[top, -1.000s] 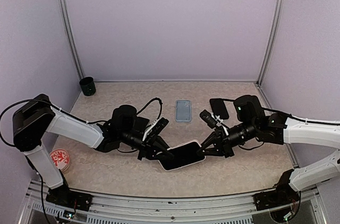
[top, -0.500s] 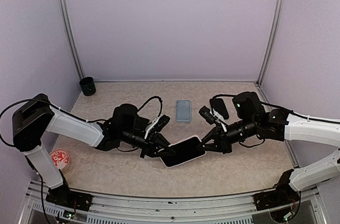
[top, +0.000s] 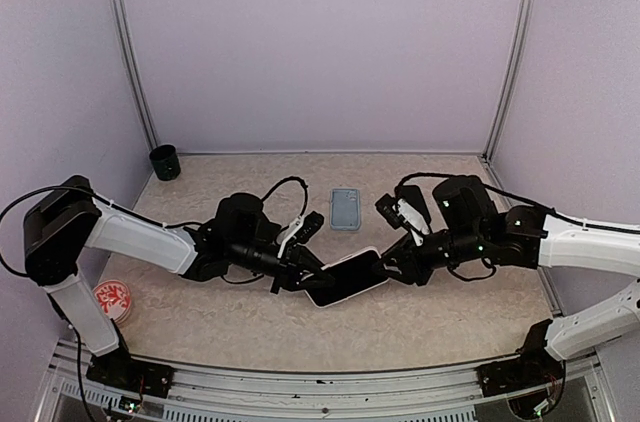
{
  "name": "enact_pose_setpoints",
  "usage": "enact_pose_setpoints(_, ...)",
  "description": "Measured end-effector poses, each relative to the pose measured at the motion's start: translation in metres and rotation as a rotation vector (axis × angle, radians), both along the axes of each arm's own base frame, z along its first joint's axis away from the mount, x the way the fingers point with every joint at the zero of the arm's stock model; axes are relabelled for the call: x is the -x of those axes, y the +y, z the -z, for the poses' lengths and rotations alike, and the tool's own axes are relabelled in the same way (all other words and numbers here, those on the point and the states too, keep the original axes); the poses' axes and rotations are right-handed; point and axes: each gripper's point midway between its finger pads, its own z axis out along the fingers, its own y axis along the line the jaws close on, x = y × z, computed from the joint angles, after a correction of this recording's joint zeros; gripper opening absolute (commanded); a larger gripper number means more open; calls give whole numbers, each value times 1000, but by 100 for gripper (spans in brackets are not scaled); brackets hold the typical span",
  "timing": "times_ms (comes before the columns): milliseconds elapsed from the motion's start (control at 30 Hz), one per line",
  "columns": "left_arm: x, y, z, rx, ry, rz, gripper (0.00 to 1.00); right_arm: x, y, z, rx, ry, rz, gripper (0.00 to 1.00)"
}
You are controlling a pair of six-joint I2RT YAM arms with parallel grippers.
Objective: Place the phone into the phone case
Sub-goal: Press the corner of the phone case at the top corners, then pass from the left arm to the right
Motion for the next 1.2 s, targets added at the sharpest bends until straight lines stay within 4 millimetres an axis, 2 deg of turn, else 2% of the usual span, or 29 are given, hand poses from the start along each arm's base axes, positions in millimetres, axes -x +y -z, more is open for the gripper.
enact_pose_setpoints(67, -1, -2, -1, 0, -8, -10, 0, -2, -2, -6, -18, -7, 23, 49)
enact_pose_setpoints(267, -2, -1, -1, 5, -11, -13, 0, 7, -10, -39, -132, -60, 4, 60)
enact_pose_setpoints(367, 1, -1, -2, 14, -9, 1, 0, 14, -18, -44, -169, -70, -9, 63)
enact_pose_setpoints(500, 6, 0, -6, 34, -6, 26, 0, 21, -30, -36, -197, -55, -24, 64)
enact_pose_setpoints(667, 11, 0, -12, 61, 0, 61, 0, 30, -27, -13, -191, 12, -75, 62)
enact_pose_setpoints(800, 14, 0, -15, 75, 3, 75, 0, 33, -18, -2, -191, 62, -119, 54)
enact_pose_setpoints(1133, 10, -1, -13, 66, 6, 54, 0, 28, -5, 16, -163, 128, -136, 2)
enact_pose_setpoints(1200, 8, 0, -12, 62, 4, 46, 0, 27, -4, 18, -157, 146, -130, 0)
